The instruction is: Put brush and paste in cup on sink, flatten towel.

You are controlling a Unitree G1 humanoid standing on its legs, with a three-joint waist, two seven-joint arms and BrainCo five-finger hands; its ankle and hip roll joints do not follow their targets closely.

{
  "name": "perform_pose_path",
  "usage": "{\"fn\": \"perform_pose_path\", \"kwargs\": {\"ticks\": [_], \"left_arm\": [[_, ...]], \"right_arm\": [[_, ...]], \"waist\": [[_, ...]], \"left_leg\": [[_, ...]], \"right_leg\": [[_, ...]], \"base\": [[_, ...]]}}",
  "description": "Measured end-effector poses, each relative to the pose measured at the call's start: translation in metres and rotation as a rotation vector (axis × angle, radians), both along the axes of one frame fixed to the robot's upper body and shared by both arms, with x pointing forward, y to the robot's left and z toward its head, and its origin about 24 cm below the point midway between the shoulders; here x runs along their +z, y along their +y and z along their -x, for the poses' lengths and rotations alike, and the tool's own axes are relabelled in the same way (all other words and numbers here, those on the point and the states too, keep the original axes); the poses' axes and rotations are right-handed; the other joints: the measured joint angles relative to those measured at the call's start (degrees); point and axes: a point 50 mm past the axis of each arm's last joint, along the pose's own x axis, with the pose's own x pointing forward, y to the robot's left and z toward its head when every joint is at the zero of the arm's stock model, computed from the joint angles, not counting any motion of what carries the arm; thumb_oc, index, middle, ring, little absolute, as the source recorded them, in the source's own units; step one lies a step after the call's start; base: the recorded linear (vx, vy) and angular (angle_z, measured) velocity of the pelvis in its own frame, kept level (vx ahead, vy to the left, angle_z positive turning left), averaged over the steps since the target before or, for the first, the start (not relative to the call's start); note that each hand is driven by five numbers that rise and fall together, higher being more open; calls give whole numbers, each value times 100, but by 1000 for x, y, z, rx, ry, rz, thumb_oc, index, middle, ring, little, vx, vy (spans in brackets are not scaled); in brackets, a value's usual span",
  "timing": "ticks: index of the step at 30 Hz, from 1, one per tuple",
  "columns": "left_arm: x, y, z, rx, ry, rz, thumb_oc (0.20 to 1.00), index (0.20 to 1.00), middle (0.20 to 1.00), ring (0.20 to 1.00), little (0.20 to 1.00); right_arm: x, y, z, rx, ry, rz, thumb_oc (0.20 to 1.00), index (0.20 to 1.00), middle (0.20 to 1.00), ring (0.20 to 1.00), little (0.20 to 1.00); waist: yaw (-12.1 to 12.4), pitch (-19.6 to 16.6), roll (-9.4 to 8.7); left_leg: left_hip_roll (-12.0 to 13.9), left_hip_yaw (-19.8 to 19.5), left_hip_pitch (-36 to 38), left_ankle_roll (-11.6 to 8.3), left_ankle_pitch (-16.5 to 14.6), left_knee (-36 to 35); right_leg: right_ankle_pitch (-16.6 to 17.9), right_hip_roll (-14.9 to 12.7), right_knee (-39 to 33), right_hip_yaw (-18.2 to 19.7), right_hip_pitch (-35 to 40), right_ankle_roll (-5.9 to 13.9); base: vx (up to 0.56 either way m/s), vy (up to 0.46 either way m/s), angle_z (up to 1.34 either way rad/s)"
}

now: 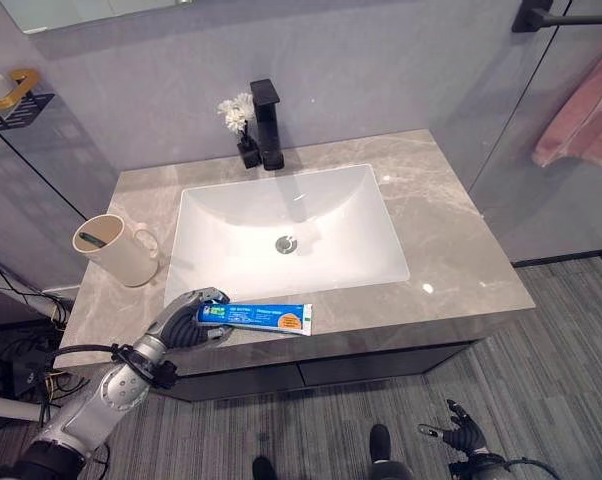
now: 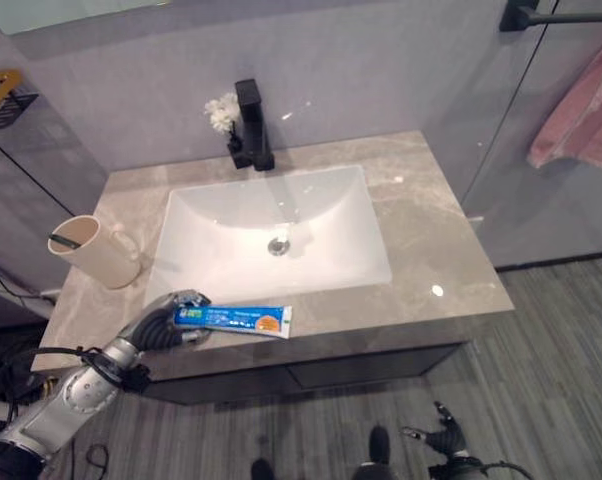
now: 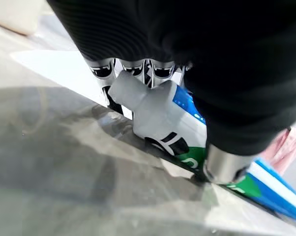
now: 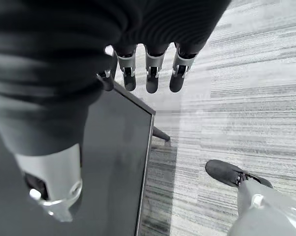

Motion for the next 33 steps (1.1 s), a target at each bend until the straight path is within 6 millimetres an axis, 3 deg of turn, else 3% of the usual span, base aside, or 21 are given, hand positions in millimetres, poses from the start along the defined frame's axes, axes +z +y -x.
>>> {"fn": "perform_pose_path", "kwargs": {"ticks": [1,2,5,13,19,22,26,28,30,32,33], "left_arm": [[1,-1,-1,-6,-3,-10,416,416,416,416,416],[1,-1,-3,-10,-5,-16,416,416,416,416,416],[5,0,-7,-38,-14,-97,213,213,213,213,213],[3,-4,-16,-103,-15,-233,200,200,200,200,200],[11,-4,-14,-157,-60,-327,200,200,200,200,200],[15,1,-2,-203,-64,-390,200,200,200,200,200],[30,9,-2,-197,-145,-452,200,200,200,200,200],[40,11,-5,-167,-209,-454,200,200,200,200,200],[61,9,-10,-80,-368,-365,200,200,200,200,200],[78,0,-11,62,-553,-122,200,200,200,200,200],[84,-3,-11,85,-605,-67,200,200,200,200,200]], "right_arm": [[0,0,1,-2,4,1,1000,1000,1000,1000,1000],[-1,0,2,-3,6,1,1000,1000,1000,1000,1000],[-1,-2,1,-10,9,4,1000,1000,1000,1000,1000],[-12,-30,29,-247,114,16,1000,1000,1000,1000,1000],[-6,-62,56,-695,39,-28,1000,1000,1000,1000,1000],[3,-81,59,-877,-44,-23,1000,1000,1000,1000,1000],[31,-108,40,-962,-235,35,1000,1000,1000,1000,1000],[48,-115,18,-932,-345,48,1000,1000,1000,1000,1000],[91,-121,-21,-855,-583,71,1000,1000,1000,1000,1000],[147,-109,-55,-668,-859,123,1000,1000,1000,1000,1000],[157,-104,-62,-631,-907,129,1000,1000,1000,1000,1000]], "waist": [[0,1,-2],[1,1,-3],[-43,-27,-34],[-130,-117,-84],[-124,-281,-251],[-74,-355,-332],[32,-450,-437],[76,-452,-473],[77,-496,-517],[50,-495,-496],[46,-501,-523]], "left_leg": [[5,-2,28,0,0,0],[10,-5,50,-3,-2,0],[25,-8,78,-16,-14,-1],[41,-120,264,-42,-38,-4],[79,-310,252,-60,-25,-2],[83,-371,233,-64,-23,-2],[72,-411,149,-67,-51,-2],[75,-418,147,-72,-53,0],[71,-415,155,-72,-55,1],[54,-413,161,-52,-20,2],[60,-414,165,-54,-18,3]], "right_leg": [[1,6,11,-1,31,-1],[0,12,15,-3,57,0],[-8,25,0,-8,90,0],[-71,27,8,-136,362,15],[-122,69,-1,-320,469,-23],[-149,61,-2,-380,494,-12],[-181,11,-3,-418,443,3],[-177,25,-2,-423,446,1],[-183,40,-1,-421,451,5],[-174,19,-2,-416,457,4],[-170,22,-2,-415,461,0]], "base": [[0,0,0],[0,0,0],[0,0,0],[-25,-3,7],[-29,-6,14],[-13,7,12],[-7,-5,6],[-8,0,2],[37,-13,0],[21,-3,0],[36,-7,-1]]}}
